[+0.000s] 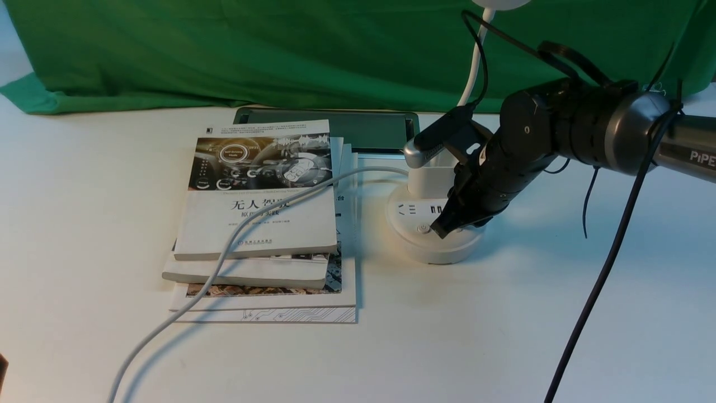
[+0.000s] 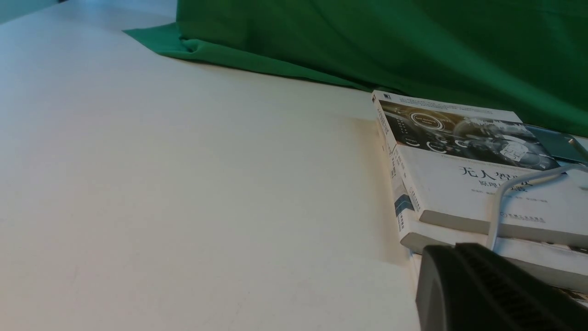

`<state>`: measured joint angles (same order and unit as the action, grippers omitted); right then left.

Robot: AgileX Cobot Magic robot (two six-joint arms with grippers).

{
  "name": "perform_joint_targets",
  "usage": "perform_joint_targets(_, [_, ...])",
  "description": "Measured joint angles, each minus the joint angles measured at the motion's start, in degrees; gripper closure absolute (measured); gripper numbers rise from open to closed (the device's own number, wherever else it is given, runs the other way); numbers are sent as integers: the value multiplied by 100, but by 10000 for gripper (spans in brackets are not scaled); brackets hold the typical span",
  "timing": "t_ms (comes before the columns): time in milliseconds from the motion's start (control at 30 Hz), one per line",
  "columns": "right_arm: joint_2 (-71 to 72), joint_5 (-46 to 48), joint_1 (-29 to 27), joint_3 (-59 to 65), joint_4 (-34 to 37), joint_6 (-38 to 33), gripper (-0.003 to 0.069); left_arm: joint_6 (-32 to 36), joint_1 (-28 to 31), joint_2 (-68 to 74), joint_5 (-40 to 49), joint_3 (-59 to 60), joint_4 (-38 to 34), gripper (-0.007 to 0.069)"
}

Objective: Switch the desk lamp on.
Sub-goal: Use the right arm to press the button switch on the lamp holder

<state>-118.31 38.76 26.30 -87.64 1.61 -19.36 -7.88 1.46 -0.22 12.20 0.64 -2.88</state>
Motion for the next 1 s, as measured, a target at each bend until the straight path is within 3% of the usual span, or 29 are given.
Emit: perform_joint_targets(1000, [129, 107, 52, 85, 197, -100, 582, 0, 0, 0, 0, 0, 0, 603])
